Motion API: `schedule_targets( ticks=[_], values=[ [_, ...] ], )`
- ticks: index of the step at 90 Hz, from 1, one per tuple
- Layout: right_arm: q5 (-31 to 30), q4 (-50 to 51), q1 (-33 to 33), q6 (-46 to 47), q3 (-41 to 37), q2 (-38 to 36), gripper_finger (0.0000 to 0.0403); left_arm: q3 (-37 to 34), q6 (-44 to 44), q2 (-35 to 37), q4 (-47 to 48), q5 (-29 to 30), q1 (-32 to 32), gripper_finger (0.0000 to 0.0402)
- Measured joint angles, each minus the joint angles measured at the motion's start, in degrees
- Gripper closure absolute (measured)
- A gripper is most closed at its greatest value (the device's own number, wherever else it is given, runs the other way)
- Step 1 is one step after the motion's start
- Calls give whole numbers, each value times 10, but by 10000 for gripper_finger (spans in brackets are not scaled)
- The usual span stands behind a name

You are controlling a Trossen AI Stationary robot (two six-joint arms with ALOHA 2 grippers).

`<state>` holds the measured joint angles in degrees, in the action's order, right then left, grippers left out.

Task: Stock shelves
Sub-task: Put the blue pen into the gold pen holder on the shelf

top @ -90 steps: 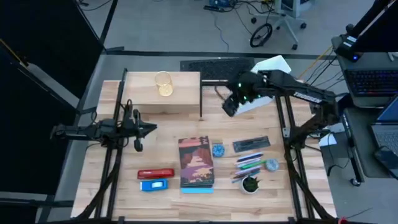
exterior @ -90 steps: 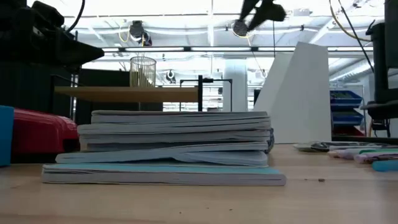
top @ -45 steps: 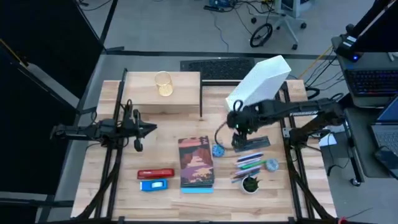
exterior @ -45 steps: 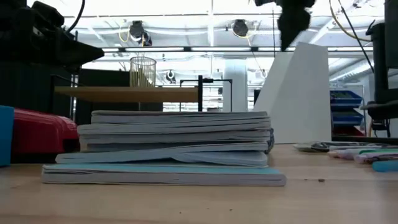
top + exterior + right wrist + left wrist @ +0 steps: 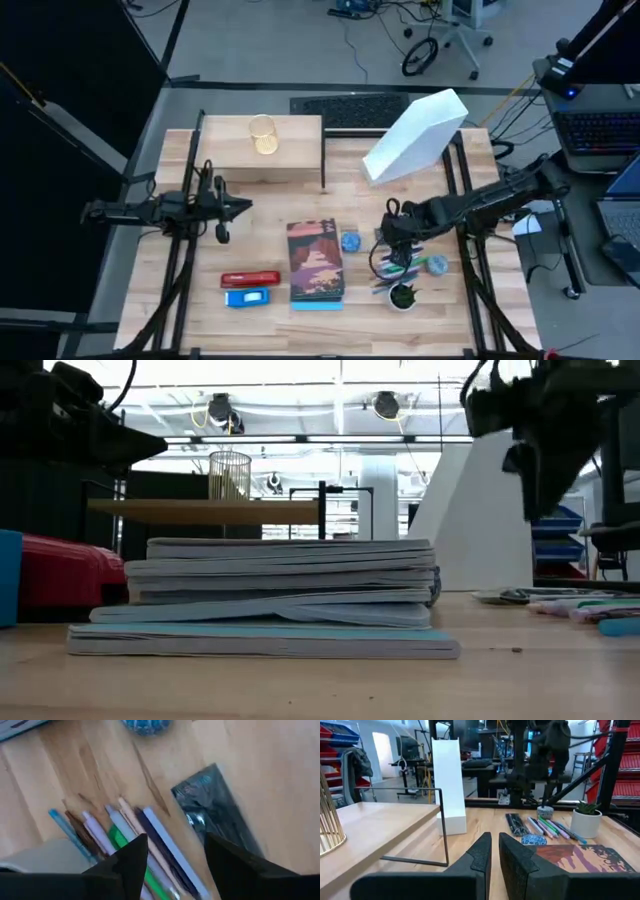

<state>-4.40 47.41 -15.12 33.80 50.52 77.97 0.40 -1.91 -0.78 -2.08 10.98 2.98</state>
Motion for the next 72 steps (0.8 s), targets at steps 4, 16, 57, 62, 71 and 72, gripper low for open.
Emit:
schedule_targets(
  ticks=[4, 16, 57, 62, 71, 72],
  values=[
    [0, -20, 0, -6, -12, 7, 230, 0, 0, 0, 0, 0, 0, 379],
    [-1, -70, 0, -34, -26, 26, 236, 0, 0, 0, 0, 0, 0, 379],
    [-1, -82, -4, -88, -52, 88, 243, 0, 0, 0, 0, 0, 0, 379],
    [-3, -82, -7, -92, -52, 89, 243, 0, 0, 0, 0, 0, 0, 379],
    [-6, -83, -13, -97, -52, 90, 243, 0, 0, 0, 0, 0, 0, 379],
    [-6, -83, -14, -98, -52, 90, 243, 0, 0, 0, 0, 0, 0, 379]
  ],
)
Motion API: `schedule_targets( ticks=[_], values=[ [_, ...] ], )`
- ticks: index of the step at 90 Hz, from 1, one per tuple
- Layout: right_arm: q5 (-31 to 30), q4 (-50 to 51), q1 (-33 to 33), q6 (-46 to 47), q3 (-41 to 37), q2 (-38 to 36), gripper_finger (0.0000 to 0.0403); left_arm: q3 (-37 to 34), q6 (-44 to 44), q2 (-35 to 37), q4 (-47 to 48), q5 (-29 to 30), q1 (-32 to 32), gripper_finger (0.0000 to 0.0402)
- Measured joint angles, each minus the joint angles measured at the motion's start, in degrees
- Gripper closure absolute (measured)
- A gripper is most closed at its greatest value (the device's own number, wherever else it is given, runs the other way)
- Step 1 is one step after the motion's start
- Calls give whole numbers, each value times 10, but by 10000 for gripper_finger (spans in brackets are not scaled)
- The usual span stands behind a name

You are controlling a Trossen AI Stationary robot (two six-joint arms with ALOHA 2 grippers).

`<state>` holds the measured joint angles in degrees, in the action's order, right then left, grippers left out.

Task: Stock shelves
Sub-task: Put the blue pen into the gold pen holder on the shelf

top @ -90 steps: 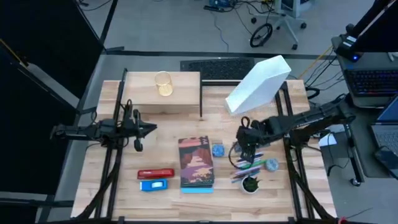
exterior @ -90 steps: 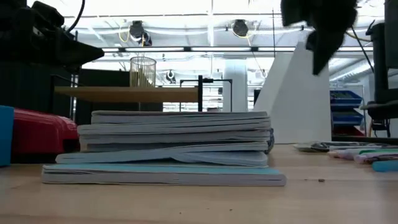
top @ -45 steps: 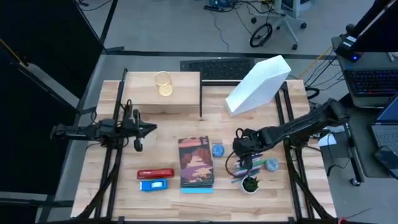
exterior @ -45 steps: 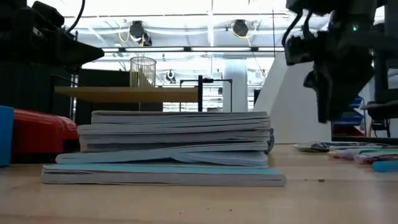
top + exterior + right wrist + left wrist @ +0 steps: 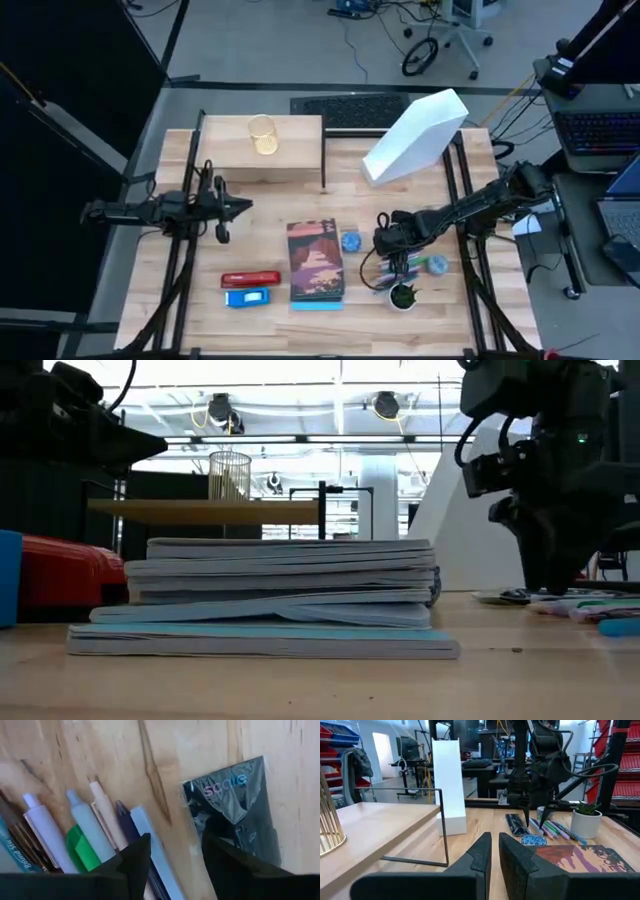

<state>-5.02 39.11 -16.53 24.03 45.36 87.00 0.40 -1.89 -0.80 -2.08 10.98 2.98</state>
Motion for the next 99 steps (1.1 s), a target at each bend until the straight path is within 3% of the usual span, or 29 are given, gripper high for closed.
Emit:
schedule_targets(
  ticks=[37, 99],
  values=[
    [-59, 8, -34, -38, 0, 1, 243, 0, 0, 0, 0, 0, 0, 379],
    [-70, 7, -38, -44, 1, 37, 243, 0, 0, 0, 0, 0, 0, 379]
  ],
)
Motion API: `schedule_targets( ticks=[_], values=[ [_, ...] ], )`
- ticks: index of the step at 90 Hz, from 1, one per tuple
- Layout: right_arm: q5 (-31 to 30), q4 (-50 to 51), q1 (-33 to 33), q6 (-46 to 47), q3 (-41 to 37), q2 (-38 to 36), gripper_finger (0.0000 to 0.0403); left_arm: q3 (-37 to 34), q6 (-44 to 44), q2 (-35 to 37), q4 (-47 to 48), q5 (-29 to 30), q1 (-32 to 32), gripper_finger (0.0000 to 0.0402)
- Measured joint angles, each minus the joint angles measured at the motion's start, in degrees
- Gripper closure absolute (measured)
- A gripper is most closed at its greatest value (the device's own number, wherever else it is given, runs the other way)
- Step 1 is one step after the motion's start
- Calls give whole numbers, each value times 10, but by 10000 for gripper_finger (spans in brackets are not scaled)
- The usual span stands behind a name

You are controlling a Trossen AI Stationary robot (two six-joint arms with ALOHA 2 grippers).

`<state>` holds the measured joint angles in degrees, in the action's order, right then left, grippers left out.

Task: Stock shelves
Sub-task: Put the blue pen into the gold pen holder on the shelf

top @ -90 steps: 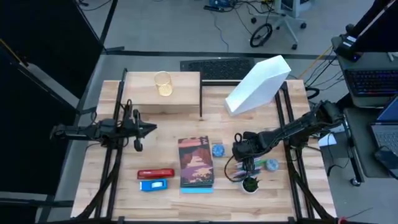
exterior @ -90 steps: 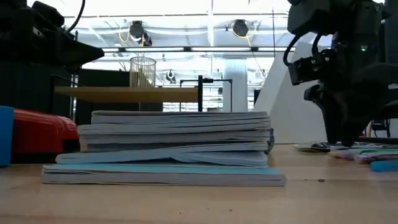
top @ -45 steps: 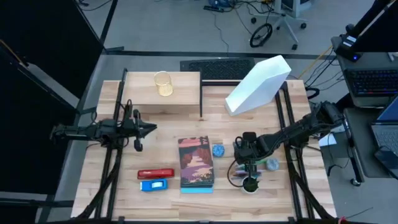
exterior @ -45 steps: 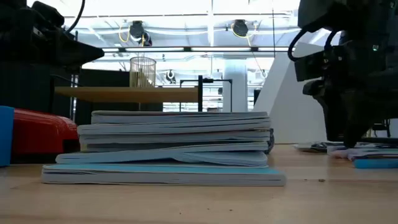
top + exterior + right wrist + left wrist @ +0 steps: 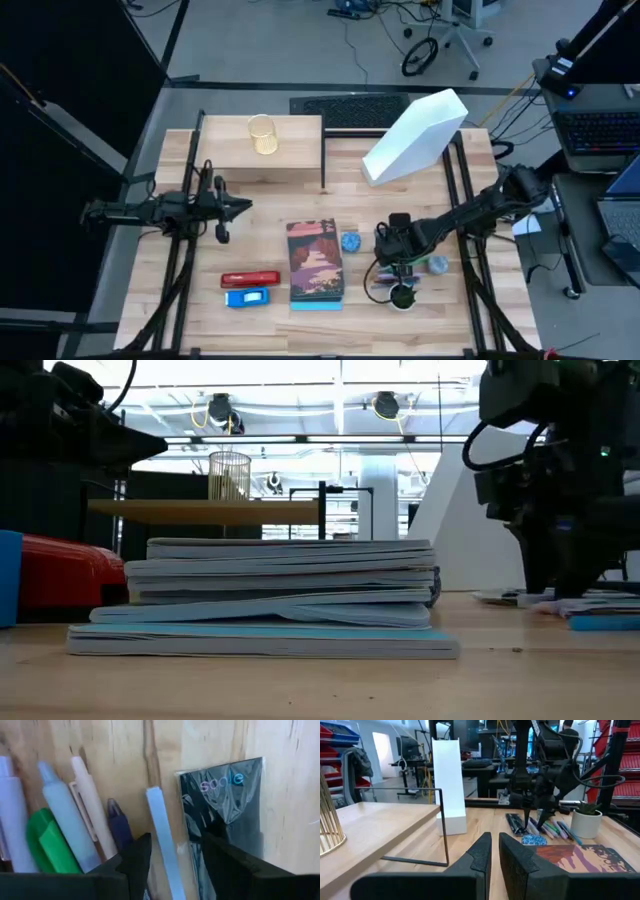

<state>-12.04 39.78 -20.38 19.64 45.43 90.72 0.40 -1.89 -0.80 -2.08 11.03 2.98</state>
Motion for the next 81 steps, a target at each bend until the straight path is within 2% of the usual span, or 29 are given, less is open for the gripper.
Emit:
schedule_targets(
  ticks=[32, 81],
  values=[
    [0, 5, -2, 35, -1, -3, 244, 0, 0, 0, 0, 0, 0, 379],
    [-4, 6, -40, 63, 1, -1, 244, 0, 0, 0, 0, 1, 0, 379]
  ],
)
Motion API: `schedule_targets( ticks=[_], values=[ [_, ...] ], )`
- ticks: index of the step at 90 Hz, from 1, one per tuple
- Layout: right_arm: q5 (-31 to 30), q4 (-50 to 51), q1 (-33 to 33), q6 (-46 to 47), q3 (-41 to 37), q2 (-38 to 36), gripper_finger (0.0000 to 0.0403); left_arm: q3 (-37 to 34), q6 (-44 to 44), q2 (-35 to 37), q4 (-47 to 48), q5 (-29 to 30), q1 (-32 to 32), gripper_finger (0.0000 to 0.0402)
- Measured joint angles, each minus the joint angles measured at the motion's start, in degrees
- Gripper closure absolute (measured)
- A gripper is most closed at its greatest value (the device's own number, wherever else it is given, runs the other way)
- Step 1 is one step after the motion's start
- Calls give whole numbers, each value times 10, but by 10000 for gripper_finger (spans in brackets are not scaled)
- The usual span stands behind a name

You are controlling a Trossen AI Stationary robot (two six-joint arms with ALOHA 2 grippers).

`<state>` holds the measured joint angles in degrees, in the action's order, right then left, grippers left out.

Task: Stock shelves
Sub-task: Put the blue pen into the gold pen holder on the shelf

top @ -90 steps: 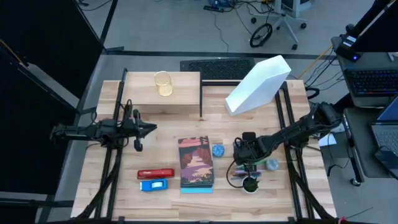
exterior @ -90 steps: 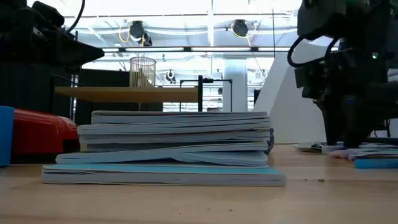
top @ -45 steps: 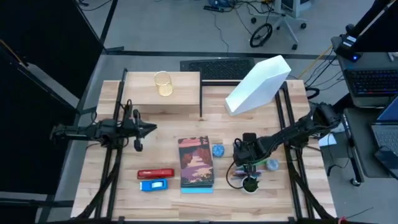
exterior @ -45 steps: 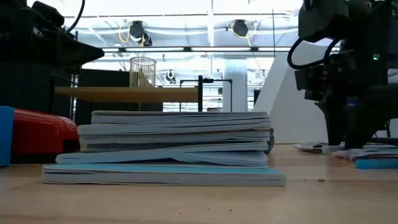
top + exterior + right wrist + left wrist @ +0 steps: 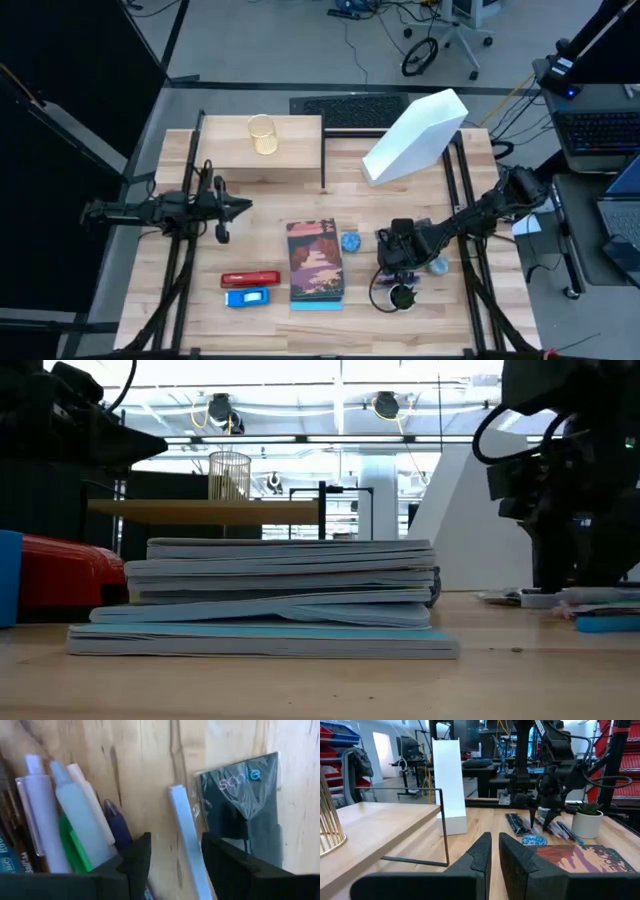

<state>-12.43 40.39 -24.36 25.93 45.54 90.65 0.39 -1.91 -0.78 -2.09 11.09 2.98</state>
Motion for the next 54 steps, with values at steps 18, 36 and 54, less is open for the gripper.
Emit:
schedule_targets(
  ticks=[18, 36, 54],
  values=[
    [2, -9, 1, 0, -1, 0, 246, 0, 0, 0, 0, 1, 0, 379],
    [2, -17, 1, -1, -6, 18, 246, 0, 0, 0, 0, 1, 0, 379],
    [5, -24, 2, 5, -7, 26, 253, 0, 0, 0, 0, 1, 0, 379]
  ],
)
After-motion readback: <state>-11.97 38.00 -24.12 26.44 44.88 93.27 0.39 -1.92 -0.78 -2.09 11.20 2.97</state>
